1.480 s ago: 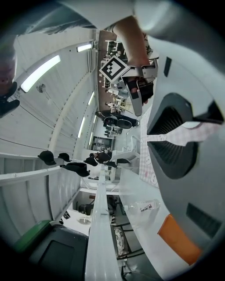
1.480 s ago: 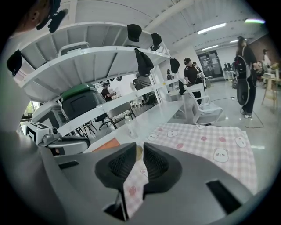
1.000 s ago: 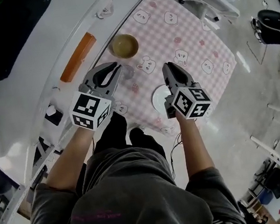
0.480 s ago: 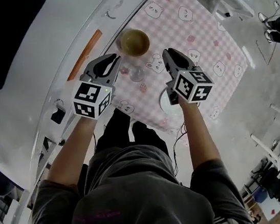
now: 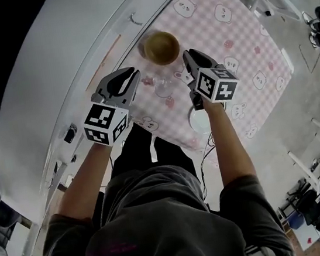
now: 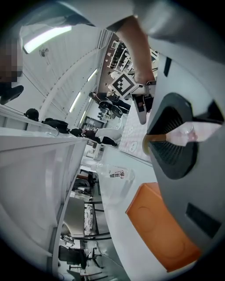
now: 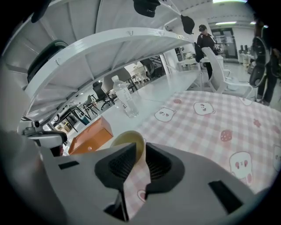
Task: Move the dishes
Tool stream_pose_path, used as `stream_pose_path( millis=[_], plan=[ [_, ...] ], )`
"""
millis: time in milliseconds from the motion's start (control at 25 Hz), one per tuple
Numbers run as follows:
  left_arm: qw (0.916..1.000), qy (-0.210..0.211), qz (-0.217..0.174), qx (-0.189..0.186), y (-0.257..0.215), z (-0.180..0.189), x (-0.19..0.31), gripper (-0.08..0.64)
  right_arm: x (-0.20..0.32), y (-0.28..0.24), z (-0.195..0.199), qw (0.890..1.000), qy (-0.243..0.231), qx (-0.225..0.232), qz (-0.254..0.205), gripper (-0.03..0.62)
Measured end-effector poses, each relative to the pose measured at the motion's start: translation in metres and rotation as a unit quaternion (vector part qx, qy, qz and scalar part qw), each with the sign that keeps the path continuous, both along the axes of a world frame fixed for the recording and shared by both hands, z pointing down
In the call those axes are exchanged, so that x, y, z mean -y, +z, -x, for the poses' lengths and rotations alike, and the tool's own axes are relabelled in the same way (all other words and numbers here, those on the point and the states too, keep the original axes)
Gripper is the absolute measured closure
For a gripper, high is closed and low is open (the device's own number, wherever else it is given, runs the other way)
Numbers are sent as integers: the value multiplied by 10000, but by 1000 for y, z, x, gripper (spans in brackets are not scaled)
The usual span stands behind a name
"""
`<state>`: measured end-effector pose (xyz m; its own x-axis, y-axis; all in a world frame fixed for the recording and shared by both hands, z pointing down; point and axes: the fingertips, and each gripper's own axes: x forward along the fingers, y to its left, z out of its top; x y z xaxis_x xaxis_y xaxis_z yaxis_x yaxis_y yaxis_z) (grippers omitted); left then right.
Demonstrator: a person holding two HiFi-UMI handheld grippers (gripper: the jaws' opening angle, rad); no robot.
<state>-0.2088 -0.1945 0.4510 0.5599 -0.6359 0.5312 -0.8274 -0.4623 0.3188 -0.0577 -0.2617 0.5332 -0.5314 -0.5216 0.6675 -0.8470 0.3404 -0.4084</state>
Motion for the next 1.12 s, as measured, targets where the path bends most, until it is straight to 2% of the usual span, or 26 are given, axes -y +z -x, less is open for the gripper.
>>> stream_pose_path(
  millis=[360, 720, 1120],
  plan=[
    [9999, -22, 131, -25, 33, 3, -2, 515, 15, 47, 15, 9993, -141, 71, 334, 540],
    [9998, -31, 173, -55, 38, 2, -3, 515, 20, 60, 22, 9988, -249, -62, 426, 540],
    [9997, -73, 230, -59, 43, 4, -3, 515, 25, 65, 23, 9988, -147, -155, 439, 541]
  ],
)
